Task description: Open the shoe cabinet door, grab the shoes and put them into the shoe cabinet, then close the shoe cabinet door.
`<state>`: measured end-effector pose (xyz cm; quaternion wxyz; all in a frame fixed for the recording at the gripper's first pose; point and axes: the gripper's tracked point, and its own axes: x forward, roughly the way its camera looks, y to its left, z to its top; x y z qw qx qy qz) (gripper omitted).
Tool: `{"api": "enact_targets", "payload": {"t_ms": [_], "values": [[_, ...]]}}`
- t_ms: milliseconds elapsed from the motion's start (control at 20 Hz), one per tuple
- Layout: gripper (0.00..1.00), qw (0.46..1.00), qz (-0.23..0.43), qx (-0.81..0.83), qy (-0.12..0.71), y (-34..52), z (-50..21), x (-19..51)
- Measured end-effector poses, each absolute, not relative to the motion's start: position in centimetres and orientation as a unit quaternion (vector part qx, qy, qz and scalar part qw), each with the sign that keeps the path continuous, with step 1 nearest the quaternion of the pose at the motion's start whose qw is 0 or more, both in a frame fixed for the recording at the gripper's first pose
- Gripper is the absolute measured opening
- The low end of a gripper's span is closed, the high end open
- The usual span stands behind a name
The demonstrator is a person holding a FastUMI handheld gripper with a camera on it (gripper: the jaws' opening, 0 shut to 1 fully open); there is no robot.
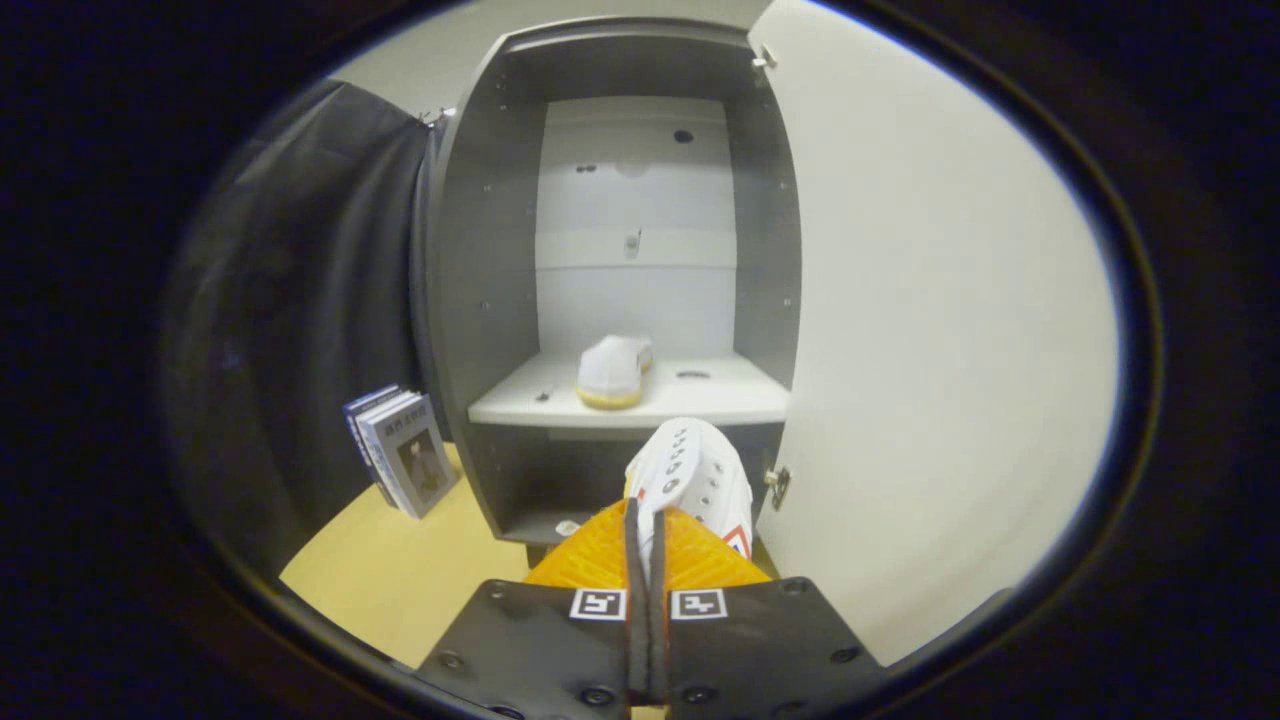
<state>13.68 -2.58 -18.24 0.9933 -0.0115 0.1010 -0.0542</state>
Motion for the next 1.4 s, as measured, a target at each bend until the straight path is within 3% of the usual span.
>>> {"api": "enact_targets", "payload": {"t_ms": [350,750,1400], "values": [[0.02,0.993,-0.055,-0.033,0.099,-4.3,-13.7,21.3],[0.02,0.988,-0.024,-0.044,0.147,-7.0,-17.0,32.5],[0.02,0.985,-0.001,-0.048,0.163,-8.3,-18.1,42.1]]}}
